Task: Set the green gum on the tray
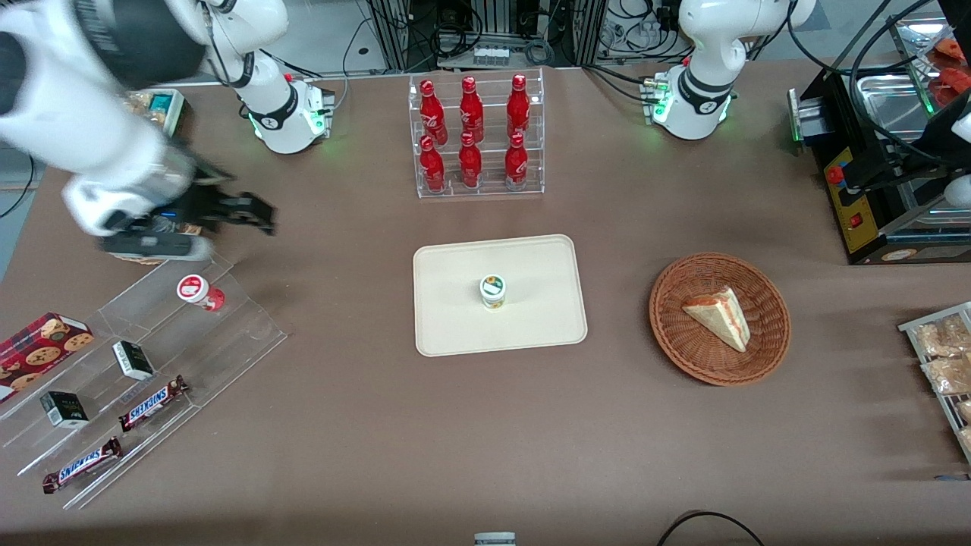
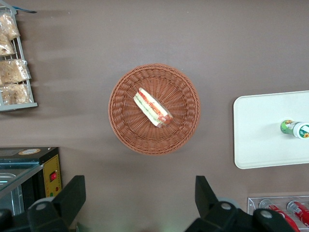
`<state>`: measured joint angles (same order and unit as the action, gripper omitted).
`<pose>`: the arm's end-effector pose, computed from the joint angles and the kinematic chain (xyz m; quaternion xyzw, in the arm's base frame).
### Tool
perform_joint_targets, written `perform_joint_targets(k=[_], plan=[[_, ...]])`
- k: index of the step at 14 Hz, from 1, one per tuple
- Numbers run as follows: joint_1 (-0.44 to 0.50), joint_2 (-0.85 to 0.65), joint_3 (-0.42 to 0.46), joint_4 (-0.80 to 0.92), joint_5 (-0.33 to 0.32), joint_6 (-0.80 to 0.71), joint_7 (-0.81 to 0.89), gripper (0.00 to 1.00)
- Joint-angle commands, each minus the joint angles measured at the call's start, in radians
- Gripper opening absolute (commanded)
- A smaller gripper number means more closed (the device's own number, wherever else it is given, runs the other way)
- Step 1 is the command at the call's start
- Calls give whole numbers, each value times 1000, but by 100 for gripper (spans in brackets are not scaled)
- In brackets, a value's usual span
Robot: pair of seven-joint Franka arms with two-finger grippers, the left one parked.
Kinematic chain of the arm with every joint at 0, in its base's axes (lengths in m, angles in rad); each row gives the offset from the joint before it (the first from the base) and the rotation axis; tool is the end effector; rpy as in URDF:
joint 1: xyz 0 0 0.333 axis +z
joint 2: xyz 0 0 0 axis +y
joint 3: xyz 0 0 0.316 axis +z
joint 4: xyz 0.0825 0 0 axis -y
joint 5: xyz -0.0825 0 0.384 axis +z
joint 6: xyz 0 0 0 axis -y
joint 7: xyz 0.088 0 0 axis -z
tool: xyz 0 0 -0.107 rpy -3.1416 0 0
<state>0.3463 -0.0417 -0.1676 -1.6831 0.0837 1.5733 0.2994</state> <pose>0.5290 0.1028 0.5947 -0.9965 0.0616 0.0441 0.0359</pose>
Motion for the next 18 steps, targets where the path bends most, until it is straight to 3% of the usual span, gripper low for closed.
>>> perform_joint_targets(k=[1,4,8,18], plan=[[-116,-24,37,14,-36,-47,-91,100],[-316,-23,162,48,-55,-76,-184,100],[-415,-15,188,63,-52,-75,-238,100],[-425,28,180,95,-58,-62,-256,100]])
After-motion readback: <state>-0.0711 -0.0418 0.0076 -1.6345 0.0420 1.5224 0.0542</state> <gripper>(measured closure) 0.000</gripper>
